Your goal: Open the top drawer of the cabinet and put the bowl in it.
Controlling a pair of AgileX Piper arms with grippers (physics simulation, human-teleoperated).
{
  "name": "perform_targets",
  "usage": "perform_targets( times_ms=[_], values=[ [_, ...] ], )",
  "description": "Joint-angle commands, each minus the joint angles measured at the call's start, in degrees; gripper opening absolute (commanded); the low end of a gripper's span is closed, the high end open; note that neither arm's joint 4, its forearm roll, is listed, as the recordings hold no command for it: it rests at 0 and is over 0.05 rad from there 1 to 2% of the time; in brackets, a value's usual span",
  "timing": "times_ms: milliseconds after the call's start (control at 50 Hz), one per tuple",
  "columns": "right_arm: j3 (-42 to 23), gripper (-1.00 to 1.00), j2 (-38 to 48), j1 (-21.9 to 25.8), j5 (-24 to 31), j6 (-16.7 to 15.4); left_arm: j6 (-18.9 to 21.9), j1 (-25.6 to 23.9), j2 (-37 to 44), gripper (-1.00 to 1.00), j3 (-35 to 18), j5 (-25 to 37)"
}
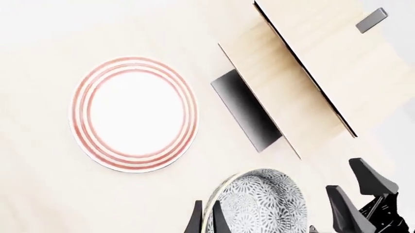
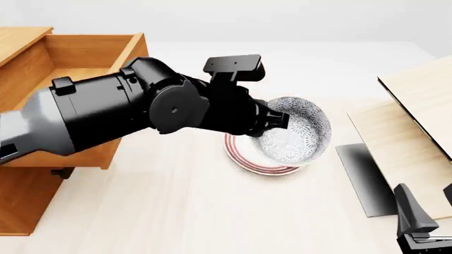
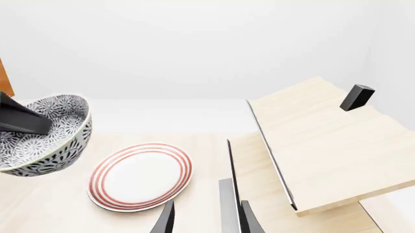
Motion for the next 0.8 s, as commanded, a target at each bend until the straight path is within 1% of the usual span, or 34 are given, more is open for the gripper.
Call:
perform_targets(
  times_ms=[20,120,140,240,280,300,340,360,440,620,800],
  values=[
    [0.0,1.0,-0.1,0.0,0.1,0.0,1.5,2.4,0.0,-1.0,-7.6,6.3],
    [0.0,1.0,-0.1,-0.1,0.0,0.0,2.5,3.5,0.4,-1.0,-11.2,9.2],
    [0.0,1.0,-0.2,0.0,0.0,0.0,2.9,3.9,0.4,-1.0,-13.1,10.5],
    [0.0,1.0,-0.2,0.0,0.1,0.0,4.2,4.9,0.9,-1.0,-17.3,13.6],
    [0.0,1.0,-0.2,0.0,0.1,0.0,4.4,5.1,1.0,-1.0,-18.1,14.1],
    [0.0,1.0,-0.2,0.0,0.1,0.0,4.9,5.6,1.1,-1.0,-19.9,15.3],
    [0.0,1.0,-0.2,0.0,0.1,0.0,5.0,5.7,1.2,-1.0,-20.7,15.9],
    [0.0,1.0,-0.2,0.0,0.1,0.0,5.4,6.0,1.7,-1.0,-22.4,17.2],
    [0.0,1.0,-0.2,0.0,0.1,0.0,6.2,6.8,2.6,-1.0,-26.1,19.7],
    [0.0,1.0,-0.1,0.0,0.0,0.0,8.0,8.0,5.8,-1.0,-36.0,25.6],
    [0.0,1.0,-0.1,0.0,0.1,0.0,8.8,10.1,7.2,-1.0,-40.9,28.1]
  ],
)
